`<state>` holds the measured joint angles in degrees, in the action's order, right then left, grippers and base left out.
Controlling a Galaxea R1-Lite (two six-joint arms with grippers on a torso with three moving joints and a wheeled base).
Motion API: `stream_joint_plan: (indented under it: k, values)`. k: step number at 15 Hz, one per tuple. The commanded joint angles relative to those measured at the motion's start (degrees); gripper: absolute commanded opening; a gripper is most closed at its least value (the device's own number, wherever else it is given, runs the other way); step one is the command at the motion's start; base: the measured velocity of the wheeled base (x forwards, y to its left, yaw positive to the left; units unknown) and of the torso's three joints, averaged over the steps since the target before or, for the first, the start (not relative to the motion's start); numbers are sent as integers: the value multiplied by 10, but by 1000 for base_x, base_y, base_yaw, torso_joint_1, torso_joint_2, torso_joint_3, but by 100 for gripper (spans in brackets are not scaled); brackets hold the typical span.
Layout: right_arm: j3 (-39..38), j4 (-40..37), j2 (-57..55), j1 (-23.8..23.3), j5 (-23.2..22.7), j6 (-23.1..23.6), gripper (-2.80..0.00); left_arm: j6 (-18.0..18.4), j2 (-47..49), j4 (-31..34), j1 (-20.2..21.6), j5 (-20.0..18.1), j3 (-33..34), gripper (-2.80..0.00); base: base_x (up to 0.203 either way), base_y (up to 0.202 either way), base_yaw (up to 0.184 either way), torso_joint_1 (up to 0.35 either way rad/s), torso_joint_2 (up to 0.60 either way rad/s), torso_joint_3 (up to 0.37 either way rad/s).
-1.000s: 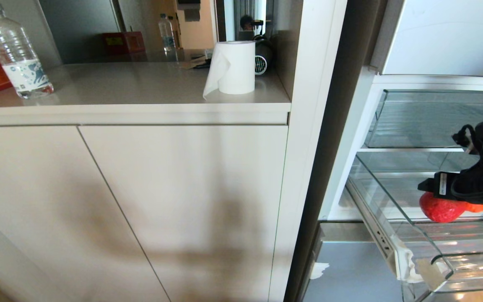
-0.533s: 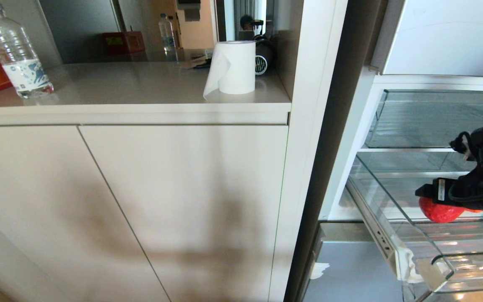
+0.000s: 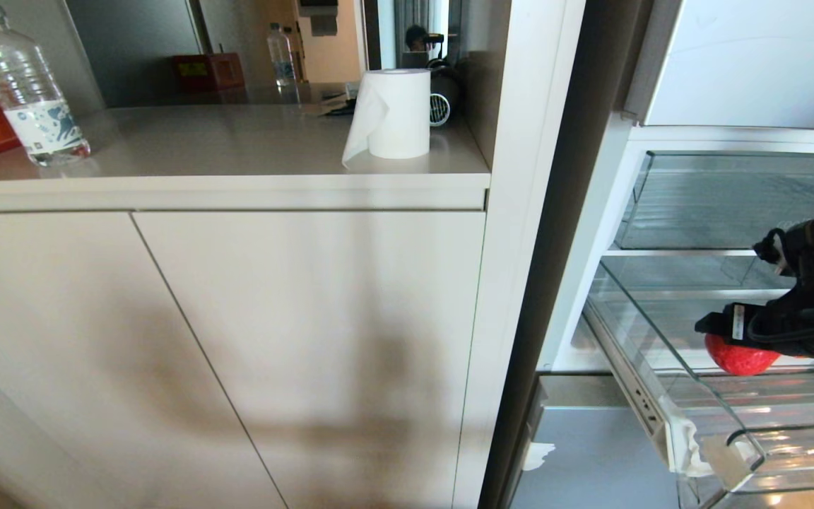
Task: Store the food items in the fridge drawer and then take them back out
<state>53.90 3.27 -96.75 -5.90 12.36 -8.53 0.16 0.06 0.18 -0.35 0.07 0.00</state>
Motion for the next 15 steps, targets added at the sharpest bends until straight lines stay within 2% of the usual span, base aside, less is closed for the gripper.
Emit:
stream_joint_plan:
  k: [1,15]
  values:
    - [-1,3,-8,-3,-4,-1,0,0,0,0,0,0,0,-280,0,0,0,0,0,0]
    - [-2,22,-22,-18,-16,0,0,0,0,0,0,0,0,-280,0,0,0,0,0,0]
